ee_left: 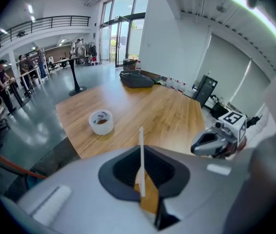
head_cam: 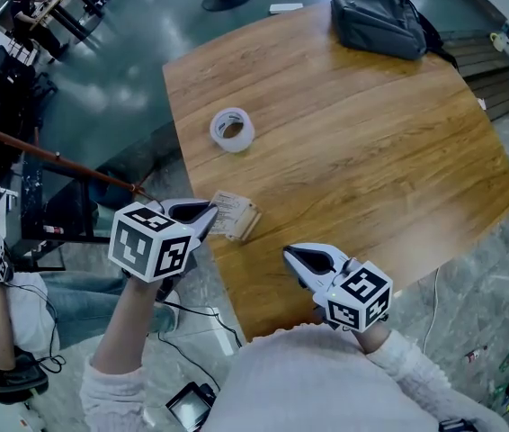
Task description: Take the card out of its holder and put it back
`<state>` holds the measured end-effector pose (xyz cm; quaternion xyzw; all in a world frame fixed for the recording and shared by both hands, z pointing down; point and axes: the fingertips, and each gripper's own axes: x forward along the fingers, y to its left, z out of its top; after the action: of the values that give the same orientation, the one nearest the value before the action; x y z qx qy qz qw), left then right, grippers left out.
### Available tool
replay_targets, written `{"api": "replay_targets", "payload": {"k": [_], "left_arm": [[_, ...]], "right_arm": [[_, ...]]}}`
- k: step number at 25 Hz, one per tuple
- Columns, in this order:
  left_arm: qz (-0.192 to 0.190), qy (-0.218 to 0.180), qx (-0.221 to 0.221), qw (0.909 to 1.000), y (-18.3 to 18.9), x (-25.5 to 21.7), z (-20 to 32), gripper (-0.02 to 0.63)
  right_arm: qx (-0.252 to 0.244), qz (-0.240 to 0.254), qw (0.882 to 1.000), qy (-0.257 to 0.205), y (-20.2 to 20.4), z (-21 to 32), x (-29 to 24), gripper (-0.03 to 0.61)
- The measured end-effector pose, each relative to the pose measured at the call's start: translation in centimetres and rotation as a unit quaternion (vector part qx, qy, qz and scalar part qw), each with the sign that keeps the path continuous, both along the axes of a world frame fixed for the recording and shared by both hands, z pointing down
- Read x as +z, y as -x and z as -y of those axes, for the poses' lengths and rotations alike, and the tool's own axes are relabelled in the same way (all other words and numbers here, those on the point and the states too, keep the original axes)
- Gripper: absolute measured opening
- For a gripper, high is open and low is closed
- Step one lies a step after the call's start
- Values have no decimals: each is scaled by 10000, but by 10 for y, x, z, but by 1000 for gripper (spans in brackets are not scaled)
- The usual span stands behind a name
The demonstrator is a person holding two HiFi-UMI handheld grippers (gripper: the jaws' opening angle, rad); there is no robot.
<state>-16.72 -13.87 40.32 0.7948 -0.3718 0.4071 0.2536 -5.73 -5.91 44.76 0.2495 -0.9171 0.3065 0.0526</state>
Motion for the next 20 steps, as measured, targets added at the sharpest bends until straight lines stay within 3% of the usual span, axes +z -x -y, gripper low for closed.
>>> {"api": "replay_targets", "payload": {"k": [4,10,20], "left_arm": [[-139,-169,-33,9998,-2,-11,-1,20],[-37,-496,35,9988,-6,-21,-8,20],[-159,-364,-90,9992,-3,-21,-20,20]], "right_arm": [[11,5,10000,-80,-1,0,-4,-3],[15,13,9998,-186,-5,-5,-10,-3],[59,24,9995,-303,-11,-7,-18,-3]]}}
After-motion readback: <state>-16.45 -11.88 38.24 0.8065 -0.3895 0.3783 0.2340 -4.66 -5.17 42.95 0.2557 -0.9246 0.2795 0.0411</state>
